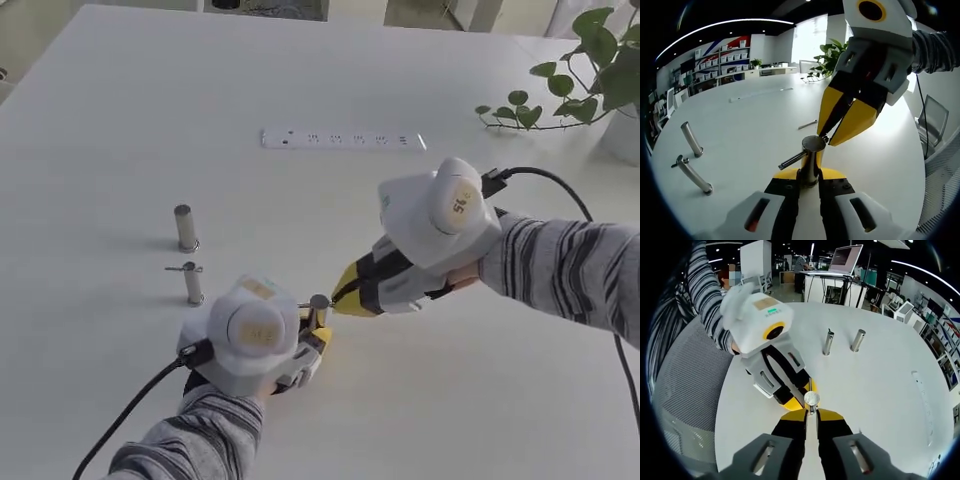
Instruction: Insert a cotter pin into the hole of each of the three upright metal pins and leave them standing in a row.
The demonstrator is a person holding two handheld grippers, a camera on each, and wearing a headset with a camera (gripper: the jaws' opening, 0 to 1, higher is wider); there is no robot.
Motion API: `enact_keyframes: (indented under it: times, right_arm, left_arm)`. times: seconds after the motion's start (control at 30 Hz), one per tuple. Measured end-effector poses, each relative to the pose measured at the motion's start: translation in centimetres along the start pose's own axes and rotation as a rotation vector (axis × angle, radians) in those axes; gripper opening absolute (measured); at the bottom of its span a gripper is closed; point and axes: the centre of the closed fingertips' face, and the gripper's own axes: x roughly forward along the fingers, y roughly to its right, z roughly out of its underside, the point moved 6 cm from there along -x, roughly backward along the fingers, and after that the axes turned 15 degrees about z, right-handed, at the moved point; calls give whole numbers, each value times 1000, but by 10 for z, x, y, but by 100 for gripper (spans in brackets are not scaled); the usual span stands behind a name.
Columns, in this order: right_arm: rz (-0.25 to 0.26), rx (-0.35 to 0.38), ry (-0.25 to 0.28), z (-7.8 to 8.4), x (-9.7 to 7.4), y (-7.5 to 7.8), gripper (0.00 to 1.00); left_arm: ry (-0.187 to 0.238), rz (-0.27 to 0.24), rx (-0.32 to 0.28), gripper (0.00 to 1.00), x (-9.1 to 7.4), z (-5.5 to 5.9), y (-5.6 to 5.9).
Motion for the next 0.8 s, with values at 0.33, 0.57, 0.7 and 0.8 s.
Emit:
enact_keyframes:
  times: [0.33, 0.57, 0.7, 0.8]
  right_arm:
    - [17, 41, -2, -3, -1, -2, 16]
    - [21, 77, 6, -8, -1, 0, 19]
    - [17, 79, 1, -8, 1, -2, 19]
    - [14, 78, 5, -10, 2, -4, 20]
  left_arm:
    - [22, -12, 6, 27, -14, 0, -5]
    - [29, -2, 31, 35, -22, -3, -3]
    - [32, 0, 37, 39, -30, -5, -2]
    - [52, 1, 25, 42, -37, -6, -3]
